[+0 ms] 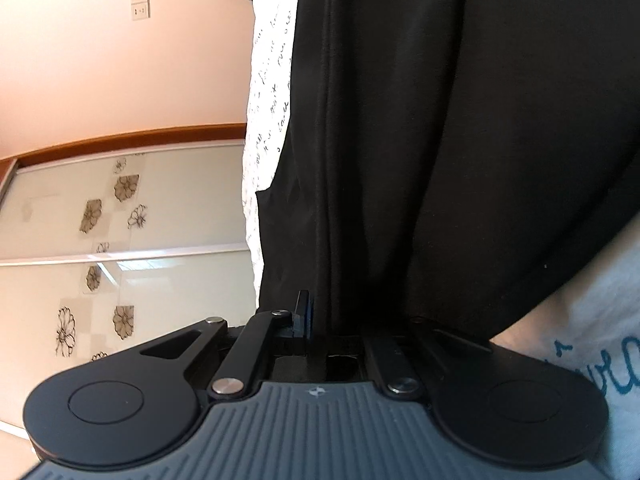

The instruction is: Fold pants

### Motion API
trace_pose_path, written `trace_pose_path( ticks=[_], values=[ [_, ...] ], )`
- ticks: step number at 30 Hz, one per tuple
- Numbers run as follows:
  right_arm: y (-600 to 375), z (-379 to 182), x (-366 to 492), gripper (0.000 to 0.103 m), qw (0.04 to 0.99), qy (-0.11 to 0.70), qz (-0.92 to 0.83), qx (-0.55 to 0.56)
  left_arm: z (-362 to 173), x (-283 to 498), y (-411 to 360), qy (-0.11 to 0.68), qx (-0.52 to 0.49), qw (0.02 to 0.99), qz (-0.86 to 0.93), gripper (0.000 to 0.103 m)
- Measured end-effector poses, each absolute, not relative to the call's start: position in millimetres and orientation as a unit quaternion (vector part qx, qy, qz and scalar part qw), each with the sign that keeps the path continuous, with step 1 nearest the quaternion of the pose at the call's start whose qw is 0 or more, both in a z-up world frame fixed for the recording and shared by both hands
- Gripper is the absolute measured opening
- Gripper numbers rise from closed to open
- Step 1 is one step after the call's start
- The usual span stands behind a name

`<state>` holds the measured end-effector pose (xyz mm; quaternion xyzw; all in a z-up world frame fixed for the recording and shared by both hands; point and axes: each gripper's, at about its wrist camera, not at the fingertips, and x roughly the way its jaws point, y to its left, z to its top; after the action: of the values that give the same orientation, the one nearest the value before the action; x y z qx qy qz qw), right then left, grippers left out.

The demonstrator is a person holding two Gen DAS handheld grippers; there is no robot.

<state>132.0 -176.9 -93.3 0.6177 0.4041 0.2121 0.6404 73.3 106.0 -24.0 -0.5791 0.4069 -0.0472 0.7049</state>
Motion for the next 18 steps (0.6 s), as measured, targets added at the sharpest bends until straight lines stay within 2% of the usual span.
trace_pose_path(
  ticks=[10, 18],
  values=[
    [-193, -104, 117, 0.004, 0.626, 0.388, 0.201, 0.646, -26, 61, 98, 0.437, -0.574, 0.691, -0.048, 0.043],
    [-203, -109, 106, 0.004, 0.623, 0.385, 0.202, 0.651, -24, 63, 105, 0.414, -0.588, 0.694, -0.023, 0.043]
  ],
)
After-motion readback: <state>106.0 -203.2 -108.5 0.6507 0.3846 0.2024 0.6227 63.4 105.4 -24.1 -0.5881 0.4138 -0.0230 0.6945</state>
